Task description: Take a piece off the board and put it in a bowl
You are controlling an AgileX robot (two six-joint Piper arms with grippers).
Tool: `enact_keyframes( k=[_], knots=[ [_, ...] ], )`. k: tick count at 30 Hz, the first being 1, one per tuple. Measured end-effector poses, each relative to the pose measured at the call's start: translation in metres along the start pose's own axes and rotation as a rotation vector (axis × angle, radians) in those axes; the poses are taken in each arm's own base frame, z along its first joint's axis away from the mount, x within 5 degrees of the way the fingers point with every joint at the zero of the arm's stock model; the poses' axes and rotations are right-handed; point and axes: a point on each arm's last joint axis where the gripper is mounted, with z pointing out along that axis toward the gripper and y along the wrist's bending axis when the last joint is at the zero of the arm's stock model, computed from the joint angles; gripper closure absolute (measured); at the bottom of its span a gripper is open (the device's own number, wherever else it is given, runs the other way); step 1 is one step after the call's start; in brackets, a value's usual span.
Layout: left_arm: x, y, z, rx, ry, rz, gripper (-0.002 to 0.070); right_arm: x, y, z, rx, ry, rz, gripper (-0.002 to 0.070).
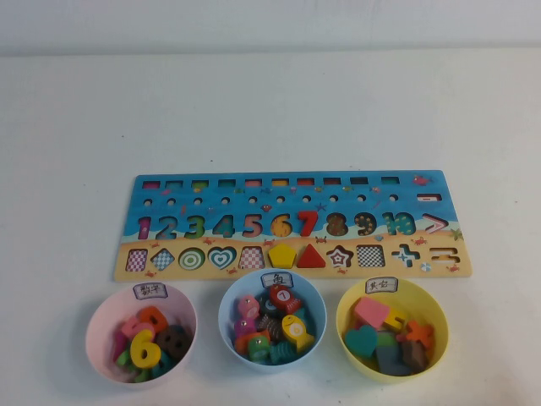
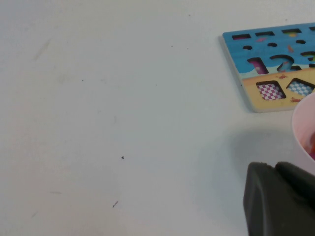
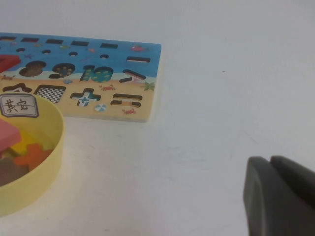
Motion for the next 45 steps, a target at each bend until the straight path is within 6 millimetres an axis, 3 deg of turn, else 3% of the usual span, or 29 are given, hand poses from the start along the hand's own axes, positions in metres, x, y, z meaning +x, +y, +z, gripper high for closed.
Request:
enact_keyframes(
  k=[8, 21, 30, 33, 39, 45],
  knots=[
    [0.0, 0.0, 0.0, 0.0, 0.0, 0.0, 0.0678, -0.001, 0.002, 0.0, -0.018, -0.011, 0.05, 0.0694],
    [0.0, 0.0, 0.0, 0.0, 0.0, 0.0, 0.0678, -0.02, 0.005, -0.002, -0.114, -0.204, 0.518, 0.0694],
    [0.0, 0.0, 0.0, 0.0, 0.0, 0.0, 0.0678, -0.023, 0.006, -0.003, -0.158, -0.223, 0.704, 0.0694],
    [0.0, 0.0, 0.0, 0.0, 0.0, 0.0, 0.0678, -0.026, 0.012, -0.005, -0.212, -0.183, 0.748, 0.0694],
    [0.0, 0.0, 0.0, 0.0, 0.0, 0.0, 0.0678, -0.06, 0.028, -0.008, -0.314, 0.03, 0.691, 0.0694],
    [0.0, 0.0, 0.0, 0.0, 0.0, 0.0, 0.0678, -0.097, 0.035, 0.018, -0.325, 0.392, 0.545, 0.0694]
  ],
)
